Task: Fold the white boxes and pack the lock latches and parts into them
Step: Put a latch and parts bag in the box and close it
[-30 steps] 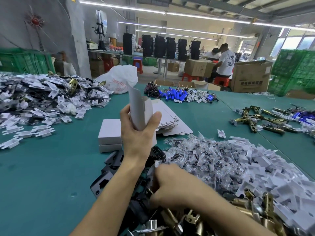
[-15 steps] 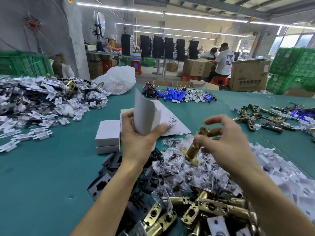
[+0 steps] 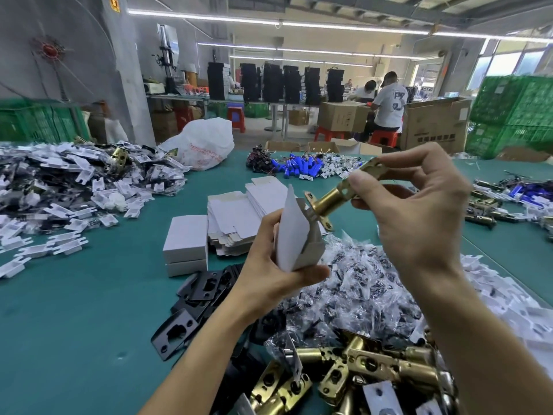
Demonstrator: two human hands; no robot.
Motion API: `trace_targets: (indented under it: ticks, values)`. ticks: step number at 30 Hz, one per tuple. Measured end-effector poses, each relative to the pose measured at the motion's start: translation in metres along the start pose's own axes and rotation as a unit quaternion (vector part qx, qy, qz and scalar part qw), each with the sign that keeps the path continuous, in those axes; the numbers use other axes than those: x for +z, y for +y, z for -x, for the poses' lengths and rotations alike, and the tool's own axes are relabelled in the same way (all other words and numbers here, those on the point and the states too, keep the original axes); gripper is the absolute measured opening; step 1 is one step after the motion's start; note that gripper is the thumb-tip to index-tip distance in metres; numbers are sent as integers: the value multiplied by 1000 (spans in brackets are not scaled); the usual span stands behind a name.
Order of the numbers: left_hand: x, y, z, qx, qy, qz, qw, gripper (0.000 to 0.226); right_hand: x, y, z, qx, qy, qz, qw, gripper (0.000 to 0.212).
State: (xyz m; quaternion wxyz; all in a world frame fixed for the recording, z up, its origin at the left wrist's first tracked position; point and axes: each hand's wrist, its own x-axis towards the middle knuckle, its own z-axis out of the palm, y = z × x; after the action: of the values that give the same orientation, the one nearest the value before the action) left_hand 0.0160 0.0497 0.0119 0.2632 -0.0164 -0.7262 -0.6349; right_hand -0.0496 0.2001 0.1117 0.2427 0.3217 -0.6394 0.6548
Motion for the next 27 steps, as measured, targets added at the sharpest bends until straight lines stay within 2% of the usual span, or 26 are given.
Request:
trace_targets:
  ticks: [10,17,22,27]
  values:
    - [3,-10,-5,1,73,-13,997,86,17,-12,-4,-14,-50,130,990,23]
    - [7,-10,-5,-2,59,-33,998,81,25,-12,-7,50,-137,159,976,16]
    - [7,-11,-6,-7,76,-44,996,76,32,-7,-20,135,-286,260,912,8]
    - [7,-12,-7,-19,76,-35,996,76,42,-6,-31,109,-372,282,877,15]
